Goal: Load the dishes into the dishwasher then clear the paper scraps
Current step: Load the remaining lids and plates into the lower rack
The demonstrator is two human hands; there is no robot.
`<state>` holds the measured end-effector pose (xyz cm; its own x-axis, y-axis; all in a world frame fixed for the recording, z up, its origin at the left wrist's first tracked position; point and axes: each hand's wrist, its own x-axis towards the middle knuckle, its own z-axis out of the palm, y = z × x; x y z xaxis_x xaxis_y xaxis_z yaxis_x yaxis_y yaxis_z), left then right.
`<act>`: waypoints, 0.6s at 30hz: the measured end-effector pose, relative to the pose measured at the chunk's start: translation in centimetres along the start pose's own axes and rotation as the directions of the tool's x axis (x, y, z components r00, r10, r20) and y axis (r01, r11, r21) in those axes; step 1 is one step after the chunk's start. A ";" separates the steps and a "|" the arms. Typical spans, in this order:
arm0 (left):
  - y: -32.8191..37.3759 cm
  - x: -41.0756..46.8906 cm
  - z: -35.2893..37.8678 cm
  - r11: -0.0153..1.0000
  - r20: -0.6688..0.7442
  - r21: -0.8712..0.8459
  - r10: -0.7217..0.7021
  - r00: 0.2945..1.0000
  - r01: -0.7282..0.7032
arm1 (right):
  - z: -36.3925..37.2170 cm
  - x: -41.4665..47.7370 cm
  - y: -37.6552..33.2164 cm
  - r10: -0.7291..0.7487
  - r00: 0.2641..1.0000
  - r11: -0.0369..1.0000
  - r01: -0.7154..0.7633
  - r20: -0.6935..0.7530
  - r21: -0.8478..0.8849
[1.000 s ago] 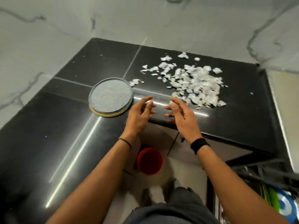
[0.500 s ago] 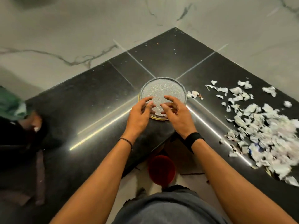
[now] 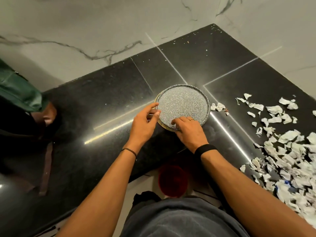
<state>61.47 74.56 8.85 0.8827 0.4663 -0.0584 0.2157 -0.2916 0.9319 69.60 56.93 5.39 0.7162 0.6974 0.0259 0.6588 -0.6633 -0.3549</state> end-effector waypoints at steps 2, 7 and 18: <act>0.2 0.2 -0.5 0.996 0.028 0.082 0.034 0.999 -0.036 | -0.3 -0.3 -0.1 -0.036 0.999 0.998 0.036 -0.012 0.041; 1.2 1.2 -0.6 0.959 0.181 0.208 0.157 0.971 -0.194 | -1.9 -1.9 -0.3 -0.005 0.997 0.993 0.014 -0.073 0.116; 1.2 1.2 -1.3 0.767 0.467 0.251 0.438 0.768 -0.590 | -4.6 -6.5 -4.9 0.170 0.833 0.973 -0.228 -0.526 -0.046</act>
<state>62.26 75.90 10.40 0.9676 -0.1593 0.1960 -0.2503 -0.7088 0.6595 62.77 54.42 11.23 0.8301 0.3254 0.4529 0.4880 -0.8168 -0.3077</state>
